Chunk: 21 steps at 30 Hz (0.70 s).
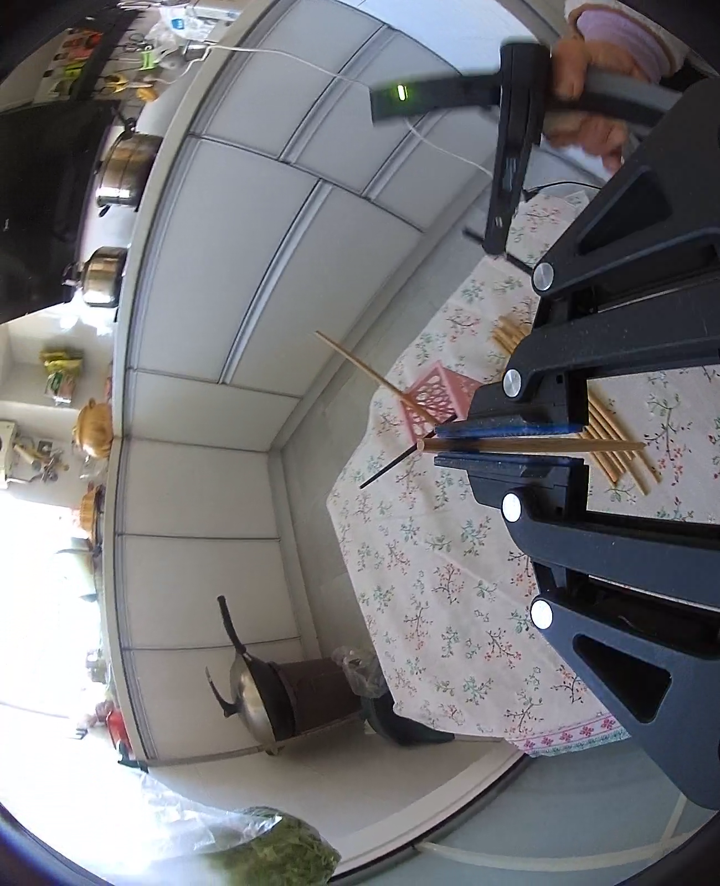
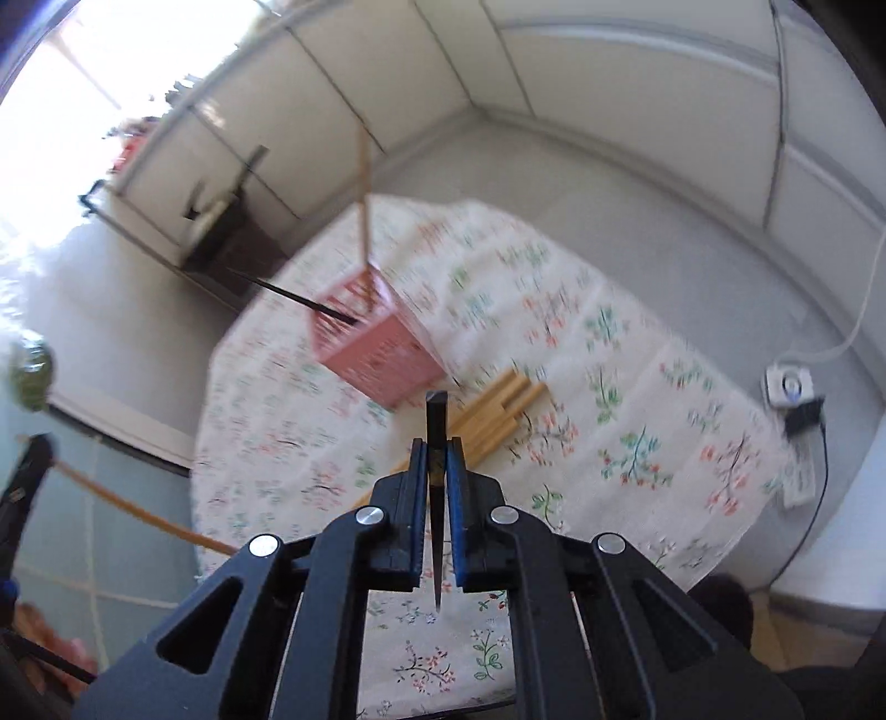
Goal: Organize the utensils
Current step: 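Insert the bamboo chopstick into the pink basket with the left tool while the right tool carries its chopstick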
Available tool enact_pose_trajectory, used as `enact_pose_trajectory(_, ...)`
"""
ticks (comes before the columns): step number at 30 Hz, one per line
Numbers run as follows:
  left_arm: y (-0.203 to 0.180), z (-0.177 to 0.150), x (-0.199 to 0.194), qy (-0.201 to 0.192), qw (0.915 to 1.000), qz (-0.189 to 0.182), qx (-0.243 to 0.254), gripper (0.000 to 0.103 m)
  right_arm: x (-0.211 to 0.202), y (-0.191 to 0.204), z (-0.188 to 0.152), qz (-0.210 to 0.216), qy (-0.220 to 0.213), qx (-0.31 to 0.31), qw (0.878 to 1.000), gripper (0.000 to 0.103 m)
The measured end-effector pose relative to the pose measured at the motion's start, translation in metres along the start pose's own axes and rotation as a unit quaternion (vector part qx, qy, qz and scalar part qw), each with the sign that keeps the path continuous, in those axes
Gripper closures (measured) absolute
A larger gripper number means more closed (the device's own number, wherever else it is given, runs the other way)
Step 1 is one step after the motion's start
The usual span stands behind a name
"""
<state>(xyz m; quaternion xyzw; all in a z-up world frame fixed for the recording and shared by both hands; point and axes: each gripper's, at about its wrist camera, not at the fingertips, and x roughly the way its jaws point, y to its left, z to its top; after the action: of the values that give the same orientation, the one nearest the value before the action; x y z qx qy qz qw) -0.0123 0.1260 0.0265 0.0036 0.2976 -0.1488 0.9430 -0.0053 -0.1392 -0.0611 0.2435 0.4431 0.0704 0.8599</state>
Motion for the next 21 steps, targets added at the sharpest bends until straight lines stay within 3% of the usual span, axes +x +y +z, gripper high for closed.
enact_pose_trajectory(9,-0.006,0.036,-0.015,-0.075,0.9960,0.011,-0.048,0.099,-0.091,0.020,0.054,0.075,-0.112,-0.015,0.991,0.096)
enact_pose_trajectory(12,-0.010,0.054,-0.011,-0.087,0.9949,0.005,-0.052,0.099,-0.096,0.021,0.082,0.086,-0.136,-0.007,0.987,0.096)
enact_pose_trajectory(21,-0.012,0.097,0.017,-0.126,0.9883,0.003,-0.085,0.099,-0.076,0.024,0.141,0.103,-0.141,0.017,0.985,0.096)
